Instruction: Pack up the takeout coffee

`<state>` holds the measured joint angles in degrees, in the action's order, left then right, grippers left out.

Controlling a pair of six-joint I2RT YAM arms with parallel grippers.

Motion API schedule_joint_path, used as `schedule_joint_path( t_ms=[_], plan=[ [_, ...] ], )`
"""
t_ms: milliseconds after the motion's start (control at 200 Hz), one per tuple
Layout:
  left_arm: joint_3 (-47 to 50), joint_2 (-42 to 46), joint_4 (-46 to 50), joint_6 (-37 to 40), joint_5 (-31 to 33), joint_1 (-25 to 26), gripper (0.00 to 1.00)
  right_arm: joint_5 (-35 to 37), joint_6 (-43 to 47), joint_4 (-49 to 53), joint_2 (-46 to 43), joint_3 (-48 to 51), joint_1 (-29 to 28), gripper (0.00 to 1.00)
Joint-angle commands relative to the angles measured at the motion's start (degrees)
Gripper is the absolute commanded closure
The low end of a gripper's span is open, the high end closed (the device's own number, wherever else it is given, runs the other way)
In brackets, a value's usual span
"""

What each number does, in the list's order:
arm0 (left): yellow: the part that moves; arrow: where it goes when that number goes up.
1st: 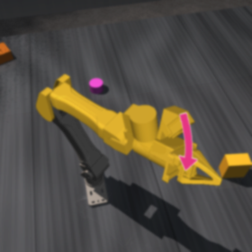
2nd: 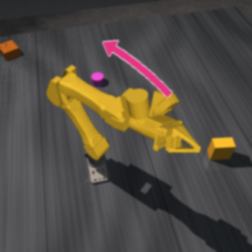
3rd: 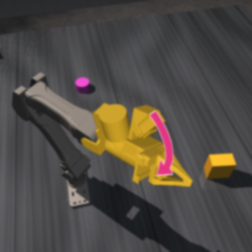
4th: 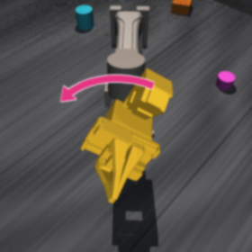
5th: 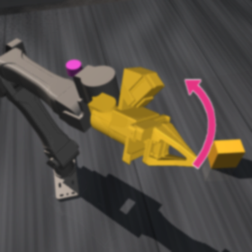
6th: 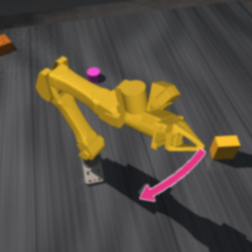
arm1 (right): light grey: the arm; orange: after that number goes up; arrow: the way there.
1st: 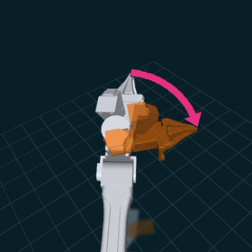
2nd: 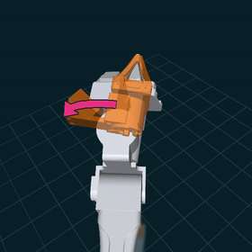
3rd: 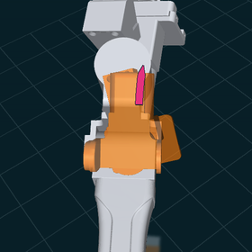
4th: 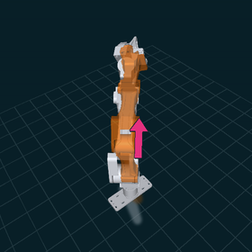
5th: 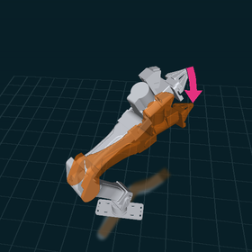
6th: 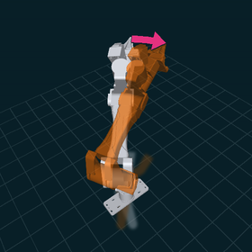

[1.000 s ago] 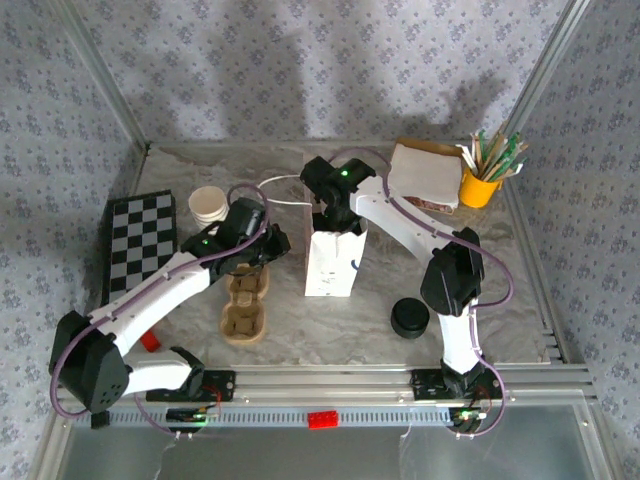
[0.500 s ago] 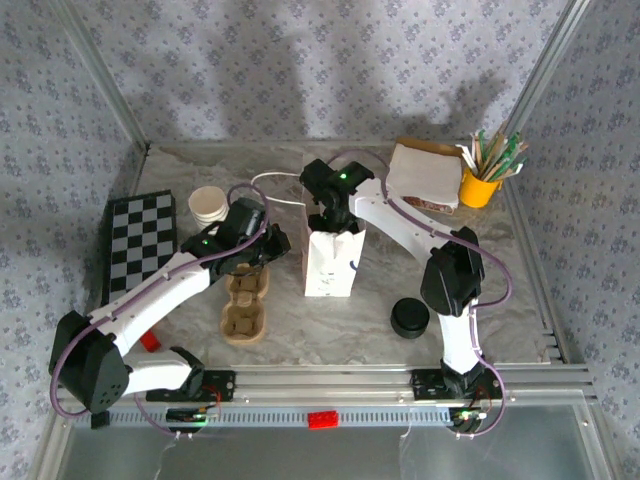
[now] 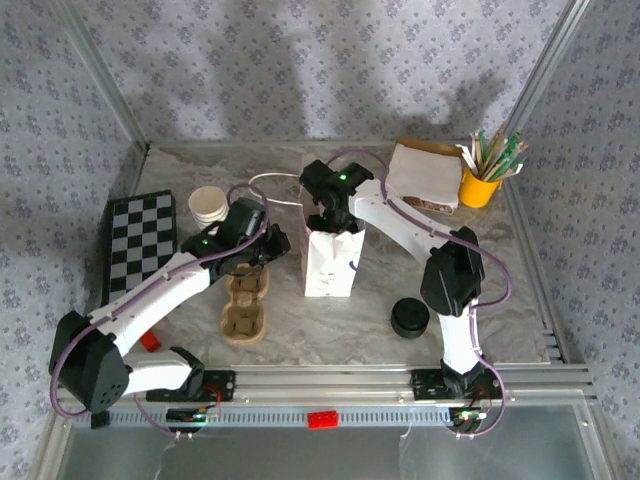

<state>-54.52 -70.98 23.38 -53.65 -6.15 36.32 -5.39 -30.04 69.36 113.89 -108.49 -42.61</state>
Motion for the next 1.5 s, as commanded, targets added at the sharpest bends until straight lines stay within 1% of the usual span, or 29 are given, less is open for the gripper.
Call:
schedule_joint_path(
  t_ms=[0, 575, 960, 1119, 1499],
  plan=[
    [-0.4, 1.4, 0.4, -0.4, 0.4, -0.4, 0.9, 1.6, -0.4, 0.5, 0.7, 1.8, 0.3, 0.47],
    [-0.5, 1.1, 0.4, -0.3, 0.3, -0.4, 0.9, 4.2, -0.6, 0.8, 0.2, 1.4, 0.4, 0.45],
    [-0.5, 0.7, 0.6, -0.1, 0.1, -0.4, 0.89, 4.3, -0.8, 0.9, 0.2, 1.3, 0.5, 0.44],
    [0.1, -0.3, -0.5, -0.4, -0.4, -0.5, 0.89, 3.3, -1.0, 1.8, -0.3, 0.0, 0.5, 0.44],
    [1.7, -3.3, -4.5, -2.0, -2.7, -0.2, 0.89, 4.3, -1.1, 4.4, 0.0, -4.0, -0.1, 0.43]
  ],
)
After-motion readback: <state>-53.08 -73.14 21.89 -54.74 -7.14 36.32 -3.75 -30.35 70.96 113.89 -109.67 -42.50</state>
